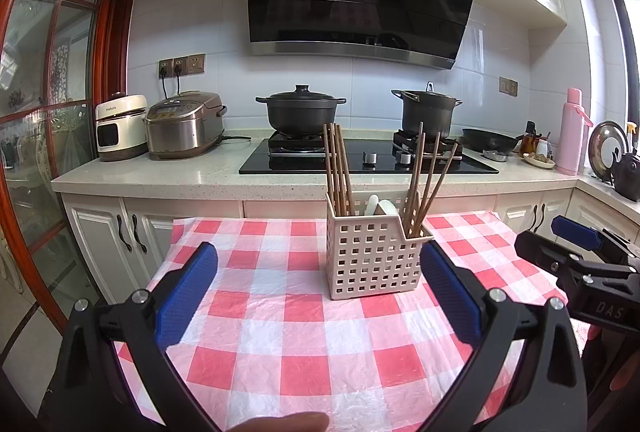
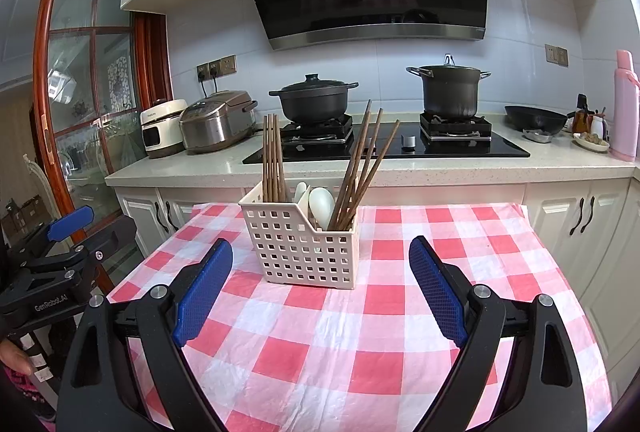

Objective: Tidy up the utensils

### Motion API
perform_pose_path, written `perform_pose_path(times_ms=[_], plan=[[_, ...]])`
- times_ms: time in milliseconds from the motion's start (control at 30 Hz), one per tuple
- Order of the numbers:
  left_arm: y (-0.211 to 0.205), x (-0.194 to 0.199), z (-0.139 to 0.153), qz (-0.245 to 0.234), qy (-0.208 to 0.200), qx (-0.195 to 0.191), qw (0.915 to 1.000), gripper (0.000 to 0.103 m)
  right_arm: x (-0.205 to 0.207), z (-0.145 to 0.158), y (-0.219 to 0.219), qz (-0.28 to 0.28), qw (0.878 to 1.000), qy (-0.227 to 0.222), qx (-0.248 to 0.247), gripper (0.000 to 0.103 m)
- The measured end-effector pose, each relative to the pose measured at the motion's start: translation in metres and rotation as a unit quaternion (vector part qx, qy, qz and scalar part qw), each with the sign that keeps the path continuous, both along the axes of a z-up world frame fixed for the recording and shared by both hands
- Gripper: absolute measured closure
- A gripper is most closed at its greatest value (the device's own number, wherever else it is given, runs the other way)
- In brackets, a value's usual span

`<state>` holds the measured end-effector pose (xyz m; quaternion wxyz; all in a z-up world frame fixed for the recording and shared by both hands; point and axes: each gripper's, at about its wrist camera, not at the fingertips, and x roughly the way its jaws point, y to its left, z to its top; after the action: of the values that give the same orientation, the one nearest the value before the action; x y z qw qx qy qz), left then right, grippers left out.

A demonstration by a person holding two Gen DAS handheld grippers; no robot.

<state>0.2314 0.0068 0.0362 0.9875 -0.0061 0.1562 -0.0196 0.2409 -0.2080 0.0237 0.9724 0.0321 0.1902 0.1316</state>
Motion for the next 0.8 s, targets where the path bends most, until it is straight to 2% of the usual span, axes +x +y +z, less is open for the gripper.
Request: perform_pose_path(times_ms=[800], plan=[[0.0001,-0.001,-0.0016,0.001,-0.001,0.002,1.0,0.005,-0.0011,0.0013,-0.0001,0.0,1.0,0.0,0.002,0.019]])
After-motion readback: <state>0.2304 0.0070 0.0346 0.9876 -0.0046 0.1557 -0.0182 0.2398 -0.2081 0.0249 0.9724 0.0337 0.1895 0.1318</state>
